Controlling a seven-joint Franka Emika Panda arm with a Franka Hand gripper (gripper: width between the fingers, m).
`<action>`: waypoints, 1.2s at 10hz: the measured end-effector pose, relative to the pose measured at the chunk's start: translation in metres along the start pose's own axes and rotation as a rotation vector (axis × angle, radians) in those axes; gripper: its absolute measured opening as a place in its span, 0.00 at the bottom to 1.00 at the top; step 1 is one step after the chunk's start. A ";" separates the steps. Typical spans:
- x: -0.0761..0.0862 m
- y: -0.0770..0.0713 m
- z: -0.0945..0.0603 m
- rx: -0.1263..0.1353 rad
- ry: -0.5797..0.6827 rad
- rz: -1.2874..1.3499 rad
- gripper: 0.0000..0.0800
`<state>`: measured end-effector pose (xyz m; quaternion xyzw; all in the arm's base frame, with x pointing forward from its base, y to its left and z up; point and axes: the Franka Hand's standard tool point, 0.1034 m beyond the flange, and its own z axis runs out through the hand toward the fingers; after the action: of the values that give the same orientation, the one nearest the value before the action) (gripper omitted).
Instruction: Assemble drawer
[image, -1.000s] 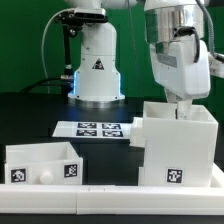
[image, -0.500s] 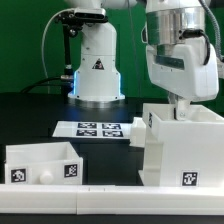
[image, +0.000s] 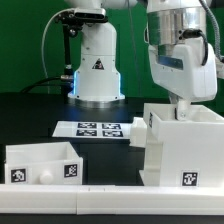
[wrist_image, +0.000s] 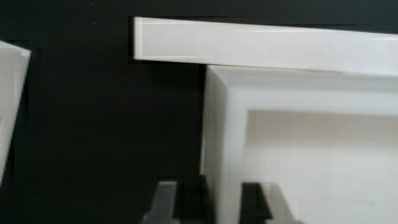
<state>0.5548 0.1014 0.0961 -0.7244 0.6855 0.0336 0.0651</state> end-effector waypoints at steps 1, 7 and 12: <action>0.000 0.000 0.000 0.000 0.000 0.000 0.05; 0.023 -0.023 -0.052 0.051 -0.026 -0.202 0.61; 0.024 -0.023 -0.052 0.053 -0.016 -0.586 0.81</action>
Offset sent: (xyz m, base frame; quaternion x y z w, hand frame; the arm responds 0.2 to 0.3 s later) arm 0.0006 -0.0035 0.0265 -0.0280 -0.0292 -0.0194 0.9990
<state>0.5770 0.0712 0.1452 -0.8891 0.4474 0.0011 0.0962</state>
